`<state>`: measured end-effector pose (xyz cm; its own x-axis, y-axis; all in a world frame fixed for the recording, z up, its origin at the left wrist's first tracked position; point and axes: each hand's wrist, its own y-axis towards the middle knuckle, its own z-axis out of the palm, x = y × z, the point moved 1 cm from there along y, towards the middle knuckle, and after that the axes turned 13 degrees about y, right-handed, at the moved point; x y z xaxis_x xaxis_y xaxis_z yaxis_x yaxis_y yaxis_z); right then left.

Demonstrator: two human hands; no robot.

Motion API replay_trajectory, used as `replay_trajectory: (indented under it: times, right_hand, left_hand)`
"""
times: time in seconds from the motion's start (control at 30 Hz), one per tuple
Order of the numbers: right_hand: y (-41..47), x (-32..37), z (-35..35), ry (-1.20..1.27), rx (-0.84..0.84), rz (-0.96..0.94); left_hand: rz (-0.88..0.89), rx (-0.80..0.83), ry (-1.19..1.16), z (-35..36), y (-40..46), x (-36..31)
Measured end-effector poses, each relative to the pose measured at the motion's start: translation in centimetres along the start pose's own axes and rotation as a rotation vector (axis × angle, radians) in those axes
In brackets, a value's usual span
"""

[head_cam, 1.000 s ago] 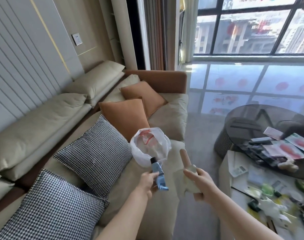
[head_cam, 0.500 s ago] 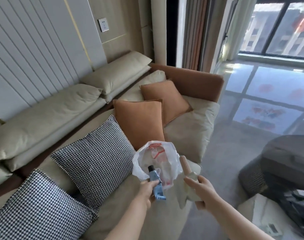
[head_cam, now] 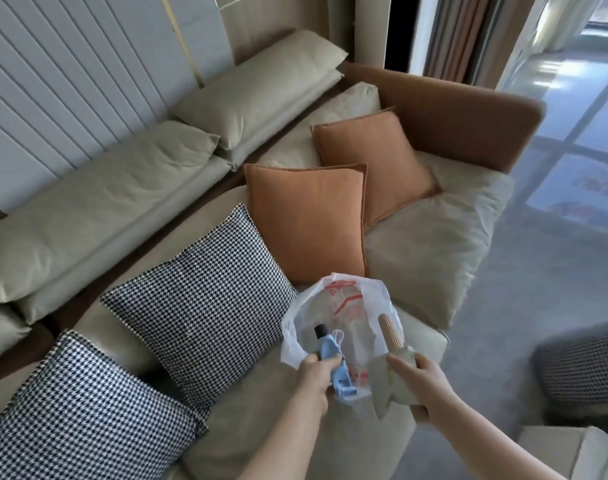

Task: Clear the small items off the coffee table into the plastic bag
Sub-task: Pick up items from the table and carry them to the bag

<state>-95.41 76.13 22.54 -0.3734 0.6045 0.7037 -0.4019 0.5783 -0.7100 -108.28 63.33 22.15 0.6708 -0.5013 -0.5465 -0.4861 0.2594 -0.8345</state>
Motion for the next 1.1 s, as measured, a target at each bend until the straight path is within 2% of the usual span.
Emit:
replay_trajectory:
  times: [0.2, 0.4, 0.53, 0.73, 1.1]
  right_hand:
    - [5.4, -0.2, 3.6, 0.012, -0.097, 0.044]
    - [11.4, -1.6, 6.9, -0.048, -0.107, 0.085]
    - [15.6, -3.2, 8.7, -0.091, -0.091, 0.123]
    - [20.8, -5.7, 10.2, -0.1, -0.101, 0.139]
    - [22.5, -6.2, 9.6, -0.185, -0.035, 0.105]
  left_hand:
    - [-0.053, 0.021, 0.088, 0.7, 6.8, -1.9]
    - [-0.062, -0.095, 0.253, 1.5, 13.2, -2.5]
    - [-0.096, -0.201, 0.262, 1.4, 17.7, -1.9]
    - [-0.184, -0.225, 0.248, 1.9, 23.4, -0.5]
    - [-0.161, -0.232, 0.269, 2.4, 25.3, 0.0]
